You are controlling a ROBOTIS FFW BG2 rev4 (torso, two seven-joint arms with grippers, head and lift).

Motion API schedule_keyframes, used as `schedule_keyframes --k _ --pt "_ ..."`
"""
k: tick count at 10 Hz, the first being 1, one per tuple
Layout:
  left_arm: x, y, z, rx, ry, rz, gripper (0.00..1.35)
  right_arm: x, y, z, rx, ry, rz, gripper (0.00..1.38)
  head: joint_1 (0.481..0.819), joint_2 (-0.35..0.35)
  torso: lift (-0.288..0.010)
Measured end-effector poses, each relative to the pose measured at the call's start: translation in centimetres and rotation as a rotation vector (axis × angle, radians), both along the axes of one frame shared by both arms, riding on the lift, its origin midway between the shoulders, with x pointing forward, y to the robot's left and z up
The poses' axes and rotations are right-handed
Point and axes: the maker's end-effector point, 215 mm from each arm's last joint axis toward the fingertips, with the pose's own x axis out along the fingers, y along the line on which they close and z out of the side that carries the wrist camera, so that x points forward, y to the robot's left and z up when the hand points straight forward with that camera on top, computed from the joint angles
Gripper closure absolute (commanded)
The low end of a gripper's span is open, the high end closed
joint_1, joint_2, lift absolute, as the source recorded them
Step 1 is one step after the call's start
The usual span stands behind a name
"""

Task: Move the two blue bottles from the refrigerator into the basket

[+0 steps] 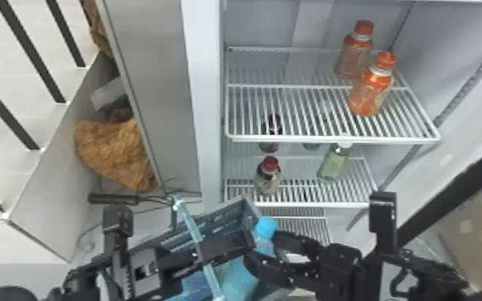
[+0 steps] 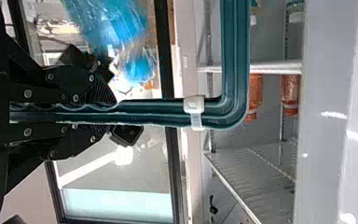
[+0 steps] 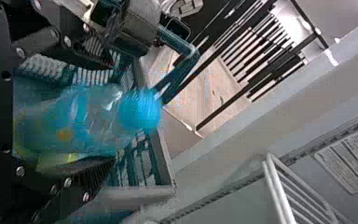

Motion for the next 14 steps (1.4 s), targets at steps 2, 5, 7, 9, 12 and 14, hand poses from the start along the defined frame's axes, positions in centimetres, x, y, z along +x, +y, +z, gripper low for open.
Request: schedule_keyframes --k 2,5,7,9,12,14 --pt "0.0 -0.1 0.0 0.0 0.001 -0.001 1.2 0.8 -1.5 0.2 -0.027 -0.026 -0.029 0.22 0.695 -0.097 -0.01" --pt "-0.2 -0.1 -0.2 0.002 0.004 -0.001 1.2 2.1 -3.9 1.7 -0.042 -0.132 -0.09 0.21 0.695 -0.148 -0.01" --pt "-0.2 -0.1 -0.2 0.0 0.006 -0.001 1.2 3.1 -6.2 2.1 -0.018 -0.239 -0.177 0.21 0.695 -0.184 -0.01" --pt "-0.3 0.0 -0.3 0.001 0.008 0.001 1.2 3.0 -9.4 1.0 -0.018 -0.307 -0.274 0.21 0.695 -0.251 -0.01" --pt "-0.5 0.0 -0.5 0.003 0.016 0.002 1.2 2.1 -15.1 -0.3 -0.076 -0.409 -0.433 0.21 0.695 -0.35 -0.01" --pt "-0.7 0.0 -0.7 0.006 0.023 0.003 1.2 0.8 -18.1 -0.6 -0.128 -0.452 -0.513 0.21 0.695 -0.35 -0.01"
